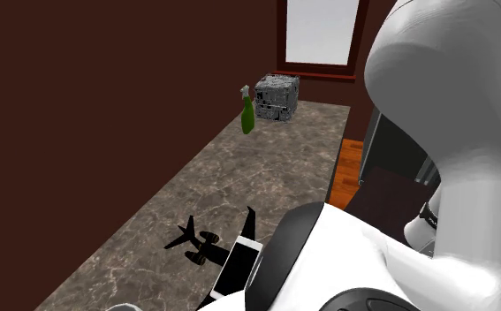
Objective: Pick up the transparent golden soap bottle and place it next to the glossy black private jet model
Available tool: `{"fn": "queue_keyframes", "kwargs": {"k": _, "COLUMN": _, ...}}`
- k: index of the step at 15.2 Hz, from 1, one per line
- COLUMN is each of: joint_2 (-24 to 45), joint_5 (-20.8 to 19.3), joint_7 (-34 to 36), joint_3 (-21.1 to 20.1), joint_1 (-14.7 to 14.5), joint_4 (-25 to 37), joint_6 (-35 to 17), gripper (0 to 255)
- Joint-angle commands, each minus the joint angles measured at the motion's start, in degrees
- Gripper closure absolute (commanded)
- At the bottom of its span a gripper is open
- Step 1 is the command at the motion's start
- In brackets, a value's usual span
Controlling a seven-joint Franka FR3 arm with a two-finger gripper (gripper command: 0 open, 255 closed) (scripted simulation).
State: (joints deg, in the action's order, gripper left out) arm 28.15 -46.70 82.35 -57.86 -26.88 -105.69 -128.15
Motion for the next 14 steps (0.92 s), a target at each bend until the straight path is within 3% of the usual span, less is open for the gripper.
{"fn": "queue_keyframes", "kwargs": {"k": 1, "joint_2": 0.0, "joint_5": 0.0, "joint_7": 0.0, "joint_3": 0.0, "joint_1": 0.0, "joint_4": 0.0, "joint_6": 0.0, "gripper": 255}}
{"fn": "queue_keyframes", "kwargs": {"k": 2, "joint_2": 0.0, "joint_5": 0.0, "joint_7": 0.0, "joint_3": 0.0, "joint_1": 0.0, "joint_4": 0.0, "joint_6": 0.0, "gripper": 0}}
{"fn": "queue_keyframes", "kwargs": {"k": 7, "joint_2": 0.0, "joint_5": 0.0, "joint_7": 0.0, "joint_3": 0.0, "joint_1": 0.0, "joint_4": 0.0, "joint_6": 0.0, "gripper": 0}}
{"fn": "queue_keyframes", "kwargs": {"k": 11, "joint_2": -5.5, "joint_5": 6.0, "joint_7": -3.1, "joint_3": -5.1, "joint_1": 4.1, "joint_4": -0.3, "joint_6": 3.0, "gripper": 0}}
{"fn": "queue_keyframes", "kwargs": {"k": 14, "joint_2": -5.5, "joint_5": 6.0, "joint_7": -3.1, "joint_3": -5.1, "joint_1": 4.1, "joint_4": -0.3, "joint_6": 3.0, "gripper": 0}}
